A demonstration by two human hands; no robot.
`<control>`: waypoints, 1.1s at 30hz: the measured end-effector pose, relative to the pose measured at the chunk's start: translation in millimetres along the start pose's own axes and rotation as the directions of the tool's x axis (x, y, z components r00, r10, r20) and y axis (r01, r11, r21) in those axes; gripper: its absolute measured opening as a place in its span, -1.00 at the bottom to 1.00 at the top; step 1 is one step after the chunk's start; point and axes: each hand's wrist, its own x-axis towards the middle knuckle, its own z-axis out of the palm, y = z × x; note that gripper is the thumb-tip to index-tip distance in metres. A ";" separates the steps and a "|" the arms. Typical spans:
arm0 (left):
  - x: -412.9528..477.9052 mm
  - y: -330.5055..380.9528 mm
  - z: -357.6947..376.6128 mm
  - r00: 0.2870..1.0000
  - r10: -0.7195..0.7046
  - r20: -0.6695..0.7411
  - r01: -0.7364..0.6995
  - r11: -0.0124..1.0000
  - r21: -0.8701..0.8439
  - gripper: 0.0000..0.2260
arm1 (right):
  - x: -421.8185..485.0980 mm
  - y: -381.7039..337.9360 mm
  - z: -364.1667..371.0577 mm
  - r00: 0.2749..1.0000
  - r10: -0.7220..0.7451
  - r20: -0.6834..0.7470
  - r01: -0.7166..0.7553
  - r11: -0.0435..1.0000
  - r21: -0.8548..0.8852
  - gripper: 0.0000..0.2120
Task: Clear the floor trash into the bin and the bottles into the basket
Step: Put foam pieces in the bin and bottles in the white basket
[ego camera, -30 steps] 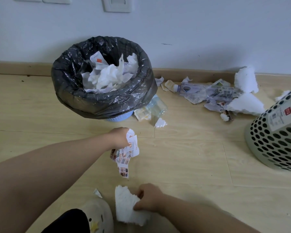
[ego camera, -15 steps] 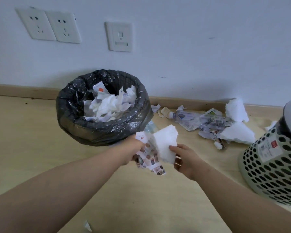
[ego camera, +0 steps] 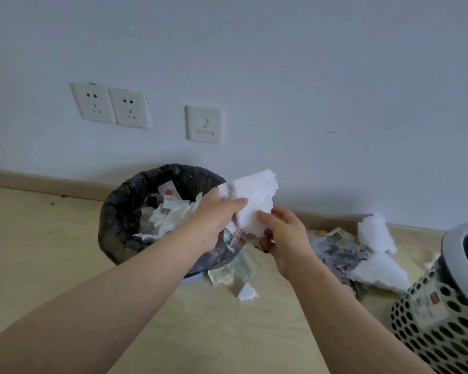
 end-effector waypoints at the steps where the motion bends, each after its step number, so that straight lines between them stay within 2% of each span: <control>1: 1.3 7.1 -7.2 0.998 0.025 -0.052 -0.026 0.999 -0.021 -0.46 | 0.9 -2.2 5.4 1.000 -0.006 0.003 0.006 1.000 0.011 -0.79; 3: 0.6 24.9 -21.7 0.968 0.169 -0.183 -0.161 0.985 0.061 -0.46 | 2.1 -3.3 11.0 1.000 0.013 -0.006 -0.013 1.000 0.022 -0.76; 4: -0.5 34.0 -28.8 0.921 0.307 -0.241 -0.266 0.946 0.188 -0.49 | 1.7 -2.8 11.8 1.000 0.026 -0.011 -0.026 0.999 0.027 -0.76; 5: -1.4 42.3 -35.8 0.836 0.472 -0.279 -0.372 0.863 0.343 -0.55 | 1.8 -1.0 11.0 0.999 0.037 -0.018 -0.037 0.999 0.033 -0.78; 6: -4.1 50.5 -41.6 0.734 0.619 -0.281 -0.443 0.749 0.492 -0.61 | 1.4 1.2 9.7 0.998 0.050 -0.033 -0.049 0.998 0.032 -0.81; 8: -2.7 55.9 -54.5 0.519 0.832 -0.197 -0.499 0.482 0.720 -0.69 | 1.2 7.7 6.0 0.993 0.081 -0.090 -0.081 0.997 0.007 -0.86; 10: 8.2 43.8 -64.9 0.401 0.916 -0.021 -0.453 0.219 0.864 -0.79 | 0.8 14.7 1.6 0.983 0.119 -0.143 -0.122 0.992 -0.010 -0.87; 11: 14.5 32.2 -70.9 0.392 0.919 0.044 -0.408 0.131 0.903 -0.83 | 0.1 17.5 -0.2 0.979 0.133 -0.158 -0.137 0.990 -0.016 -0.87; 12: 18.9 19.4 -76.0 0.431 0.899 0.081 -0.361 0.090 0.928 -0.83 | -0.5 20.4 -1.6 0.975 0.143 -0.169 -0.149 0.989 -0.025 -0.87; 13: 24.2 3.3 -81.9 0.520 0.848 0.097 -0.310 0.081 0.947 -0.80 | -0.8 23.2 -3.1 0.973 0.150 -0.177 -0.158 0.987 -0.033 -0.87; 14: 26.4 -11.3 -86.6 0.652 0.751 0.106 -0.253 0.084 0.964 -0.74 | -1.1 25.1 -3.8 0.972 0.154 -0.178 -0.164 0.985 -0.046 -0.87; 15: 27.7 -25.5 -90.4 0.797 0.596 0.099 -0.192 0.096 0.977 -0.67 | -1.1 27.0 -4.4 0.972 0.156 -0.176 -0.169 0.984 -0.059 -0.87; 16: 28.3 -37.3 -93.7 0.913 0.401 0.077 -0.131 0.109 0.985 -0.61 | -0.6 28.6 -4.5 0.972 0.160 -0.173 -0.175 0.982 -0.076 -0.87; 17: 28.2 -44.5 -96.2 0.981 0.186 0.056 -0.079 0.117 0.990 -0.56 | 0.1 30.3 -4.6 0.971 0.166 -0.170 -0.184 0.978 -0.096 -0.86; 18: 28.1 -46.8 -96.8 0.998 0.023 0.051 -0.054 0.120 0.991 -0.52 | 0.7 31.9 -4.3 0.970 0.176 -0.167 -0.197 0.973 -0.117 -0.85; 19: 29.2 -46.5 -95.9 0.996 -0.064 0.066 -0.059 0.111 0.992 -0.48 | 1.2 33.8 -3.8 0.969 0.187 -0.164 -0.209 0.969 -0.133 -0.85; 22: 35.5 -40.6 -90.8 0.976 -0.175 0.128 -0.113 0.094 0.989 -0.42 | -0.3 38.9 -2.3 0.963 0.221 -0.156 -0.244 0.958 -0.150 -0.87; 26: 43.5 -43.6 -88.2 0.963 -0.239 0.125 -0.088 0.157 0.984 -0.50 | -2.9 41.9 -3.2 0.951 0.270 -0.150 -0.292 0.944 -0.151 -0.93; 29: 46.2 -35.6 -85.2 0.992 -0.087 0.097 -0.075 0.224 0.972 -0.62 | -0.2 42.1 -4.1 0.947 0.280 -0.156 -0.304 0.939 -0.161 -0.94; 31: 43.0 -23.2 -78.3 0.989 0.141 0.045 -0.081 0.256 0.963 -0.65 | 2.7 43.4 -4.8 0.946 0.279 -0.163 -0.305 0.938 -0.163 -0.92; 33: 34.4 -15.0 -63.1 0.922 0.385 0.033 -0.163 0.309 0.937 -0.65 | 4.3 45.5 -6.1 0.945 0.279 -0.170 -0.306 0.938 -0.162 -0.94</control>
